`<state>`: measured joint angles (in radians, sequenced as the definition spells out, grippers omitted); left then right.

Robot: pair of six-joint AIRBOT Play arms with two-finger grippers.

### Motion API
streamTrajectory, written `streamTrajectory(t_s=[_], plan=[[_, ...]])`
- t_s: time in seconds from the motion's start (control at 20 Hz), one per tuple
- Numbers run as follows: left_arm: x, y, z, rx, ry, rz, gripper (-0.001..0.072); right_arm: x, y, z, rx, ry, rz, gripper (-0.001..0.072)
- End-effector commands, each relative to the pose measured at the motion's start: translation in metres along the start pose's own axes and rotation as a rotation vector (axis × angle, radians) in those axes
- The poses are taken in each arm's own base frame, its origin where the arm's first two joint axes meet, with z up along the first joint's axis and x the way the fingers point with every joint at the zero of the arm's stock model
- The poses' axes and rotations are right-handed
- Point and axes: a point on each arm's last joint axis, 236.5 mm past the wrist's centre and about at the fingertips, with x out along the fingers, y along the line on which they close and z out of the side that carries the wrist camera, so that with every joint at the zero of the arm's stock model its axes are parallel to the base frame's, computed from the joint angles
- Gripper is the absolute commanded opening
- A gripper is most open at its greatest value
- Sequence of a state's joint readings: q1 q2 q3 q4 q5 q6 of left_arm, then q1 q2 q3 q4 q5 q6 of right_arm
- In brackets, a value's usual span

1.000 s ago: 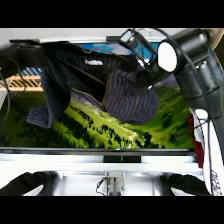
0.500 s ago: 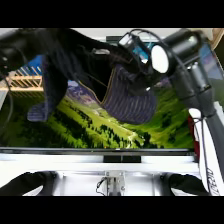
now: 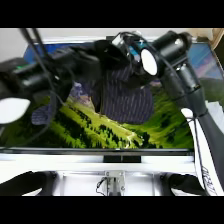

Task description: Fold the shirts.

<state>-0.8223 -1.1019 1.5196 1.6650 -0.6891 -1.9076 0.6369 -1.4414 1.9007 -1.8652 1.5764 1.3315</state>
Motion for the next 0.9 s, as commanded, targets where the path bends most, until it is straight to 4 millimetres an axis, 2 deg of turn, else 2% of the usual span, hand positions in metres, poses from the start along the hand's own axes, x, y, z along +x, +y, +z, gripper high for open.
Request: streamTrajectory(t_s=[0.0,0.05,0.15,0.3,0.5,0.65,0.85], plan=[[0.005,-0.027,-0.064,0.073,0.225,-0.026,0.0055,-0.025,-0.016,0.022,0.03,-0.103,-0.039,0.0087],[0.001,-0.025,-0.079,0.092,0.283,-0.008,0.0055,-0.037,-0.024,0.027,0.041,-0.138,-0.063,0.0087],[-0.006,-0.017,-0.094,0.136,0.346,0.036,0.0055,-0.055,-0.034,0.031,0.053,-0.19,-0.089,0.0087],[-0.005,-0.013,-0.094,0.146,0.349,0.049,0.0055,-0.072,-0.033,0.028,0.062,-0.223,-0.072,0.0086],[-0.009,0.008,-0.1,0.174,0.388,0.119,0.0055,-0.102,-0.04,0.026,0.069,-0.295,-0.085,0.0087],[-0.008,0.024,-0.096,0.169,0.38,0.157,0.0055,-0.128,-0.032,0.036,0.065,-0.405,-0.038,0.0086],[-0.008,0.05,-0.089,0.136,0.369,0.216,0.0056,-0.155,-0.003,0.047,0.022,-0.515,0.085,0.0087]])
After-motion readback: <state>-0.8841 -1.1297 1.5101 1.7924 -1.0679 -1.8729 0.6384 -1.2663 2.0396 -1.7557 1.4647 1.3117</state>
